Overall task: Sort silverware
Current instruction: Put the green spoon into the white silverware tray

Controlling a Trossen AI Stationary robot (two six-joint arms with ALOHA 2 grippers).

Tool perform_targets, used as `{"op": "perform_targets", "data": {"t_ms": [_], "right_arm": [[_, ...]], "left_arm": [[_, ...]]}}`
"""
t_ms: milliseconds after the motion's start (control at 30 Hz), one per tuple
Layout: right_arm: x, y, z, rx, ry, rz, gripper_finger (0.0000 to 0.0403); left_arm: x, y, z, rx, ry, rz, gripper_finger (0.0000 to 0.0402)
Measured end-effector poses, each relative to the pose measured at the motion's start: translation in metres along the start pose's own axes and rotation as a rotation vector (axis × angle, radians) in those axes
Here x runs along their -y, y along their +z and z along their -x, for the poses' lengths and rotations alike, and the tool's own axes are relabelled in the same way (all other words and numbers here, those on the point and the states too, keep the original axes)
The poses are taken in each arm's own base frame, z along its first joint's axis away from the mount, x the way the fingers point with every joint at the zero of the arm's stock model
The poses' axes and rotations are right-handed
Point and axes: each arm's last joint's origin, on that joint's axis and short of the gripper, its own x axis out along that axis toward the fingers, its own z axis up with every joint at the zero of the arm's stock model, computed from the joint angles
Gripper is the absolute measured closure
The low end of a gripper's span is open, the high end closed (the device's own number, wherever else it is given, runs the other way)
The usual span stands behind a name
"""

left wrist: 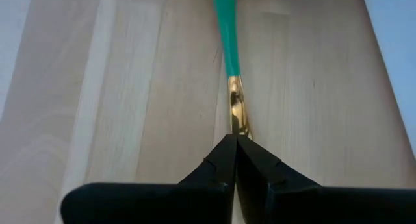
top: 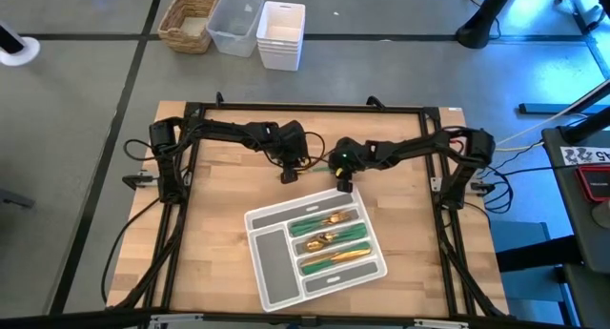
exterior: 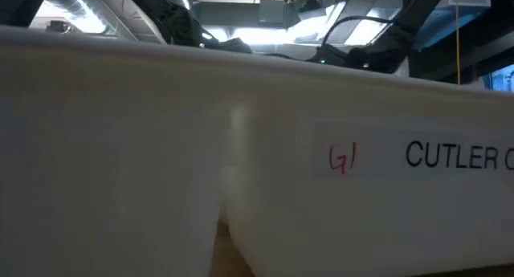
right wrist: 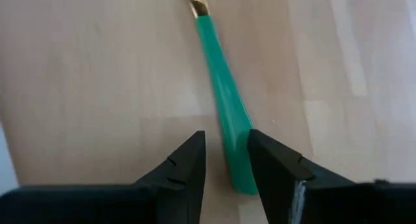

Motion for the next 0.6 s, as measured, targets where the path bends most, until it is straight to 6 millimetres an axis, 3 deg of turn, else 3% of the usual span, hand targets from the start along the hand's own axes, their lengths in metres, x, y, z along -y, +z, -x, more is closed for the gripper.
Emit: {"op": "perform_targets", "data": {"t_ms": [333, 600], "right_arm": [[0.007, 0.023, 0.010, -0.082, 0.024, -0.015, 0.0283], [0.007, 0.025, 0.014, -0.130, 0.051, 0.091, 0.0283]], "left_arm": [[0.000, 0.000, 0.000, -0.001, 0.000, -0.021, 0.0396], [0.000, 0.000, 0.000, -0.001, 0.000, -0.075, 0.0396]]}}
